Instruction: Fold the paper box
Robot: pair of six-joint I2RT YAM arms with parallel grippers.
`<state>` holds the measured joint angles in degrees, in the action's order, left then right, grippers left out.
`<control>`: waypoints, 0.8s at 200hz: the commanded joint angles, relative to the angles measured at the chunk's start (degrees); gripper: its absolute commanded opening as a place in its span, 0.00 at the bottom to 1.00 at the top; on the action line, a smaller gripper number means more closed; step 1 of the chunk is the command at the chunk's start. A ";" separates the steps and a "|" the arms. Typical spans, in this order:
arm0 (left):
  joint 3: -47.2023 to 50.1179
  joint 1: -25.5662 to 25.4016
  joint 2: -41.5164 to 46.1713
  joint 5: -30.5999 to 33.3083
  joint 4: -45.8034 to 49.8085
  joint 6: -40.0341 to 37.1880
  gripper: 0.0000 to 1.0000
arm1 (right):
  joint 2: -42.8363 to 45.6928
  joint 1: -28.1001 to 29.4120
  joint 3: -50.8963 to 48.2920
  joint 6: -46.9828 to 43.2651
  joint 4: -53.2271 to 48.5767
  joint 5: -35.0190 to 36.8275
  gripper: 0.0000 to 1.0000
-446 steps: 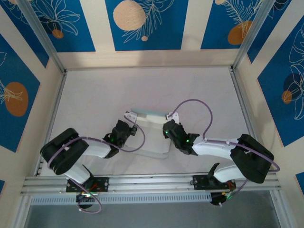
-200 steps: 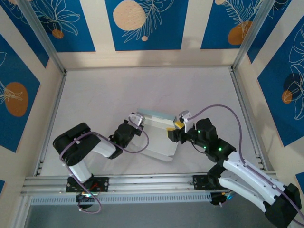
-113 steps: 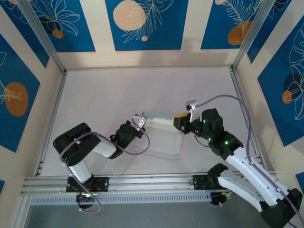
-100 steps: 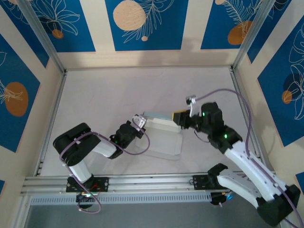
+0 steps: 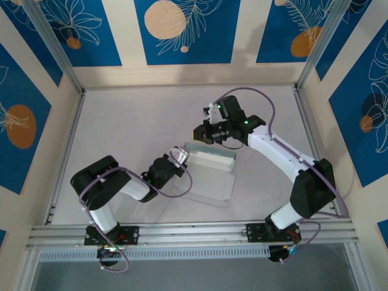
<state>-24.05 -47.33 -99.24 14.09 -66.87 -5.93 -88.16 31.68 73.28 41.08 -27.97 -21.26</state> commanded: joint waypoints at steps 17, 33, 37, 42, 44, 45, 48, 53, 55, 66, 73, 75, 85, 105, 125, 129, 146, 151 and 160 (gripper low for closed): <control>-0.47 -0.74 -1.47 -1.95 -2.03 0.84 0.00 | -2.19 0.93 1.67 2.26 -1.40 -0.94 0.08; -0.38 -0.75 -1.57 -2.00 -2.36 0.91 0.00 | -3.57 1.15 2.03 2.60 -1.11 -1.15 0.07; -0.38 -0.79 -1.60 -2.00 -2.45 0.95 0.00 | -3.98 1.29 2.31 2.54 -1.20 -1.15 0.07; -0.29 -0.75 -1.72 -2.16 -2.70 1.00 0.00 | -4.43 1.41 2.43 2.59 -1.27 -1.08 0.07; -0.25 -0.75 -1.72 -2.14 -2.77 0.99 0.00 | -4.64 1.38 2.56 2.64 -1.36 -1.09 0.07; -0.23 -0.75 -1.69 -2.14 -2.84 1.00 0.00 | -4.69 1.42 2.57 2.62 -1.33 -1.12 0.07; -0.16 -0.74 -1.72 -2.13 -3.05 1.05 0.00 | -4.94 1.50 2.62 2.65 -1.32 -1.08 0.07; -0.07 -0.72 -1.75 -2.14 -3.43 1.23 0.00 | -5.30 1.62 2.73 2.69 -1.34 -0.98 0.07; -0.04 -0.74 -1.75 -2.14 -3.55 1.31 0.00 | -5.41 1.67 2.74 2.69 -1.31 -1.05 0.07; 0.16 -0.80 -1.92 -2.20 -4.21 1.58 0.00 | -6.25 1.97 2.84 2.69 -1.44 -0.72 0.07; 0.15 -0.74 -1.92 -2.35 -4.47 1.66 0.00 | -6.72 2.17 2.75 2.68 -1.49 -0.61 0.07; 0.10 -0.74 -1.92 -2.45 -4.49 1.66 0.00 | -6.93 2.25 2.75 2.69 -1.52 -0.62 0.07; 0.06 -0.74 -1.96 -2.66 -4.46 1.63 0.00 | -7.70 2.57 2.69 2.52 -1.86 -0.14 0.07; -0.11 -0.74 -2.18 -2.94 -4.32 1.72 0.00 | -9.27 2.84 2.44 2.02 -2.39 0.95 0.07; -0.20 -0.75 -2.60 -3.10 -4.32 2.11 0.00 | -10.66 3.21 2.58 0.97 -3.63 2.80 0.06; -0.19 -0.75 -2.78 -3.14 -4.32 2.15 0.00 | -10.90 3.30 2.57 0.73 -3.92 3.19 0.06; -0.20 -0.70 -3.61 -2.84 -4.86 2.48 0.00 | -11.71 3.75 2.66 -0.03 -4.91 4.92 0.05; -0.16 -0.74 -3.95 -2.61 -5.23 2.61 0.00 | -11.92 3.82 2.52 -0.09 -5.12 5.15 0.05; -0.12 -0.76 -4.56 -2.36 -5.88 2.80 0.00 | -12.25 3.87 2.21 0.03 -5.06 5.30 0.05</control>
<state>-24.05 -47.37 -101.75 13.06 -70.43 -4.58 -97.97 34.94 75.42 42.24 -29.45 -18.98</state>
